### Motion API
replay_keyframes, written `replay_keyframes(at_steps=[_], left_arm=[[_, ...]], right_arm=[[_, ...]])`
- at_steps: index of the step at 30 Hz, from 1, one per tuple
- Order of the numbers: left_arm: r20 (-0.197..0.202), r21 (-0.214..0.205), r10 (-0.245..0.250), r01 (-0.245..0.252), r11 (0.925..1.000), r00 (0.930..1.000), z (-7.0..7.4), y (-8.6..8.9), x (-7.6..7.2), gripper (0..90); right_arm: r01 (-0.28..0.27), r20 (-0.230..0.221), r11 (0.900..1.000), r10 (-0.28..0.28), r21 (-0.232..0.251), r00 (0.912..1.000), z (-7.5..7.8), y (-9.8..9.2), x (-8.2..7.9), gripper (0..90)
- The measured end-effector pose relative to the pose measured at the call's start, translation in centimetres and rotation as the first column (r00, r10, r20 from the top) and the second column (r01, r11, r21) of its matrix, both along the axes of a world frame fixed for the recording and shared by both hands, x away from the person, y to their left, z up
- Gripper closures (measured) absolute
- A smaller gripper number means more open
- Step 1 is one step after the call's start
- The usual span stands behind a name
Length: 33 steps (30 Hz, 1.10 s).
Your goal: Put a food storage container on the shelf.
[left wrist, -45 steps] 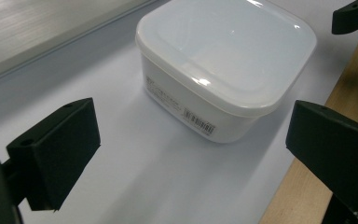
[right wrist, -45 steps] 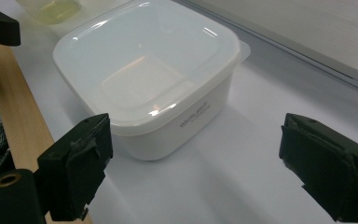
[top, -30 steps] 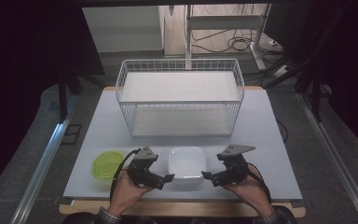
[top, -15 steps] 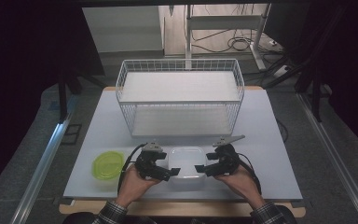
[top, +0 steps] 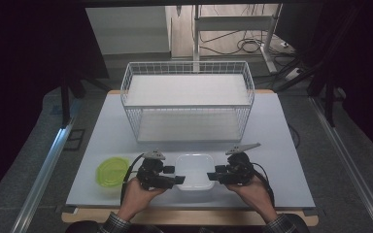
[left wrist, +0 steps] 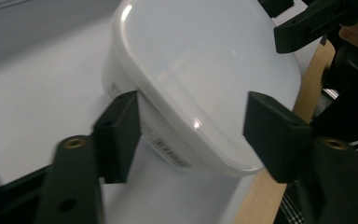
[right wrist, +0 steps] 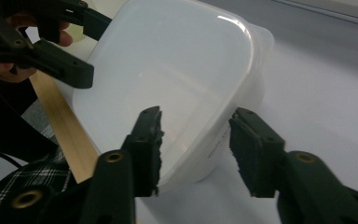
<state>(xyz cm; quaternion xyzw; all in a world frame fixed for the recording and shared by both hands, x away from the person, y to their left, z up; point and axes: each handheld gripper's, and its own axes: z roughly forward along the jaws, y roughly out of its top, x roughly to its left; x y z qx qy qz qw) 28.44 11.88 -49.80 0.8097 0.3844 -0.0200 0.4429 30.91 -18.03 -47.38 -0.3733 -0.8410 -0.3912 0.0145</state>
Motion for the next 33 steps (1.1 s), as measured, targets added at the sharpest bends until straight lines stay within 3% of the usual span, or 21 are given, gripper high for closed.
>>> replay_keyframes(at_steps=[2, 5, 10, 15, 18, 19, 25, 30, 33], left_arm=[[-0.005, -0.006, 0.009, -0.009, 0.9999, 1.0000, 0.0, 0.1, -0.2, 45.4], [-0.025, -0.027, 0.052, -0.053, 0.9982, 0.9983, 0.3, 0.4, -0.8, 57.7], [-0.036, -0.015, 0.097, -0.098, 0.9951, 0.9946, 0.5, 0.3, -1.4, 62.2], [-0.016, -0.044, 0.154, -0.155, 0.9870, 0.9879, 0.7, 0.3, -2.0, 68.4], [0.013, -0.040, 0.181, -0.181, 0.9827, 0.9834, 0.8, 0.3, -2.1, 76.4], [0.007, -0.046, 0.188, -0.188, 0.9811, 0.9821, 0.7, 0.3, -2.0, 76.5], [0.018, -0.051, 0.222, -0.221, 0.9739, 0.9748, 0.5, 0.2, -1.8, 77.5], [0.032, -0.049, 0.230, -0.228, 0.9724, 0.9727, 0.6, 0.2, -1.6, 77.7], [0.053, -0.055, 0.233, -0.230, 0.9715, 0.9710, 1.3, 0.2, -1.6, 77.8]], right_arm=[[0.005, 0.001, 1.0000, -0.005, 0.004, 1.0000, 0.1, -0.1, -0.2, 59.8], [0.044, -0.011, 0.9988, -0.044, 0.022, 0.9990, 0.2, -0.3, -1.0, 64.5], [0.083, -0.027, 0.9953, -0.081, 0.050, 0.9963, 0.2, -0.3, -1.4, 67.5], [0.142, -0.046, 0.9853, -0.138, 0.094, 0.9893, 0.1, -0.5, -1.5, 74.2], [0.164, -0.023, 0.9813, -0.163, 0.100, 0.9864, 0.1, -0.7, -1.6, 78.9], [0.164, 0.002, 0.9828, -0.165, 0.084, 0.9863, 0.2, -0.5, -1.7, 78.9], [0.180, 0.050, 0.9794, -0.185, 0.090, 0.9814, 0.1, -0.1, -1.8, 79.0], [0.183, 0.103, 0.9799, -0.191, 0.079, 0.9762, 0.4, 0.2, -2.0, 79.1], [0.180, 0.124, 0.9784, -0.192, 0.101, 0.9736, 0.9, 0.1, -2.0, 79.0]])
